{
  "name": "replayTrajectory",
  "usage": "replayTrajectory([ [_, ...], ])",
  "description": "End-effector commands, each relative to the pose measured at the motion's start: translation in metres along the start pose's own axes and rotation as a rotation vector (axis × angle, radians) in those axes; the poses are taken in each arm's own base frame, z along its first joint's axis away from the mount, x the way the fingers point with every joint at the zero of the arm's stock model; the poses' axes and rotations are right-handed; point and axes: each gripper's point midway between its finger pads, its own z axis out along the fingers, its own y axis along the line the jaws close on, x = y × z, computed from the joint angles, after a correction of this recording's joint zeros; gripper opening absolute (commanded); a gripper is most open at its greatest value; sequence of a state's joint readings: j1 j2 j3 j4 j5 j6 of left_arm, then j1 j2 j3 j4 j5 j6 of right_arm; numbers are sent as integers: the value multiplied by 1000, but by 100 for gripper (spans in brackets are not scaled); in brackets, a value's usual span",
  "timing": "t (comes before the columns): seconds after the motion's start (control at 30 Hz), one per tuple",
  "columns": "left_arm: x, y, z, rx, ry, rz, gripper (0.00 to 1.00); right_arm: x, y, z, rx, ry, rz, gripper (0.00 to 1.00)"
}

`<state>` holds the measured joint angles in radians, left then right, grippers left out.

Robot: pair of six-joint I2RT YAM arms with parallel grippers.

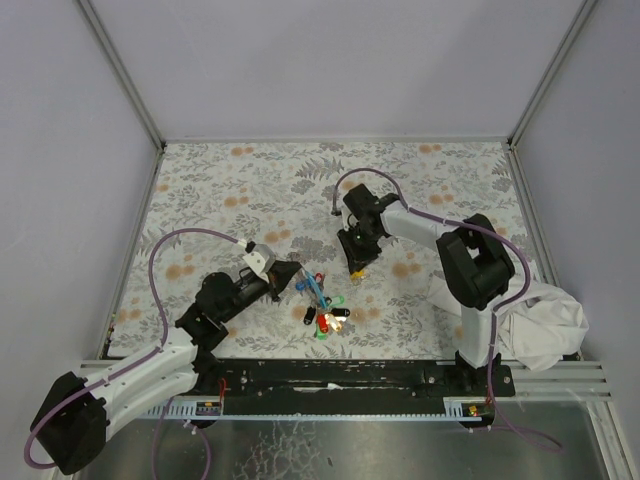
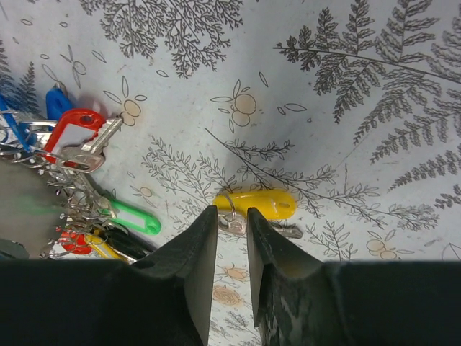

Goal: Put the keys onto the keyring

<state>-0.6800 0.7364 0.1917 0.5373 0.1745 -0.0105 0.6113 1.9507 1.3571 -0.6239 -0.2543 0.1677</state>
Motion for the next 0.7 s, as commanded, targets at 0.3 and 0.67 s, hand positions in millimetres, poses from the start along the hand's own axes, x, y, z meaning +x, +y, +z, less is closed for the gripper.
replayTrajectory([
  [0.3, -21, 0, 3, -3, -79, 19, 0, 5, 12, 7, -25, 66, -16, 28],
  [0.67, -19, 1, 4, -4, -70, 18, 0, 0, 21, 2, -33, 43, -39, 24],
])
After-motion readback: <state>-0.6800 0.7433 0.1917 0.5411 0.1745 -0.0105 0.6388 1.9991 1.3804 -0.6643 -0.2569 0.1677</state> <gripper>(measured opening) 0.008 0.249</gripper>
